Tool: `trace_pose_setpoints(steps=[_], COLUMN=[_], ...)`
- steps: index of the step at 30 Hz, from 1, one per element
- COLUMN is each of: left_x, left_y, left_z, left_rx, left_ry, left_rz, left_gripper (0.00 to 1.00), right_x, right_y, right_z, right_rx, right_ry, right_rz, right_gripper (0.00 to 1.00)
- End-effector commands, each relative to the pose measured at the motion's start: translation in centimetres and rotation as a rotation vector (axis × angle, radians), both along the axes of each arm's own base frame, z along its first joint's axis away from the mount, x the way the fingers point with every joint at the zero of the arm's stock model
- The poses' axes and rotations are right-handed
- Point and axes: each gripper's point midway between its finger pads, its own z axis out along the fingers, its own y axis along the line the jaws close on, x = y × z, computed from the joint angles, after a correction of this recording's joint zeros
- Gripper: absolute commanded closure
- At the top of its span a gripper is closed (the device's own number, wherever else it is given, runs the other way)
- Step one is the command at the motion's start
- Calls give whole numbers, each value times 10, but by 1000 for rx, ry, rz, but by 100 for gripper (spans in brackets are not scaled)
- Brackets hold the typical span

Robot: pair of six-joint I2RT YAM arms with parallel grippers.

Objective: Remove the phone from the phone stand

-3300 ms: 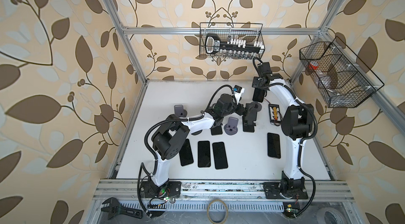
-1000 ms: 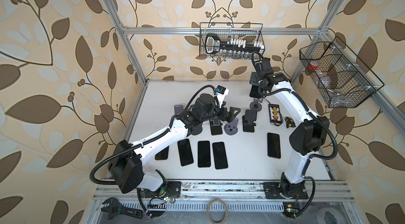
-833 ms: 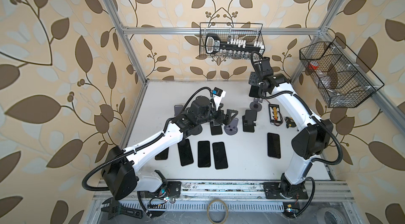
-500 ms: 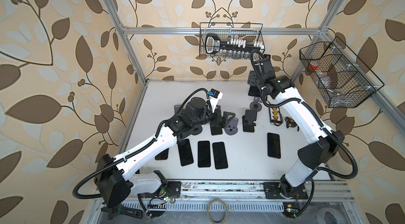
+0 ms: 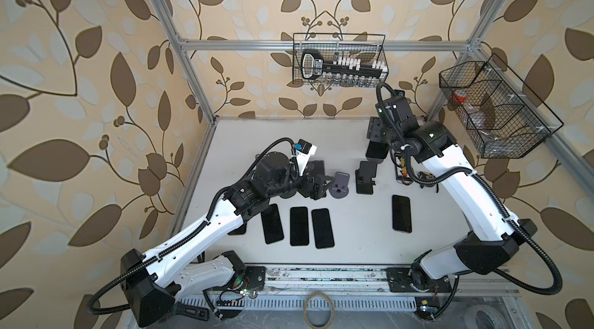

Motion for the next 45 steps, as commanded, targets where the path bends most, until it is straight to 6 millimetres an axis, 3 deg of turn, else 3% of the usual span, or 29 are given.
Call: trace_pose_setpoints(steps=[1,13,22,35,45], left_x=[-11,-31,-44,-57,-61], left_y=[10,34,44,53,55], left_z=[0,-35,-49,-64,-77], left_rx=[2,68,87,105,93], left_ry=[-23,15,28,51,129], left_rz=[-8,9,1,-13,7], left_gripper=[1,1,1,1,1], right_x=[-27,-79,-94,-123,-130], right_y=[-3,15,31,30,48], right_z=[-25,-94,-121,-163,-177], right_rx=[10,60,117,194,236], right_ry=[104,324,409,514,579], right_rz=[-2,43,66,43,75], right_gripper=[41,41,40,40,40])
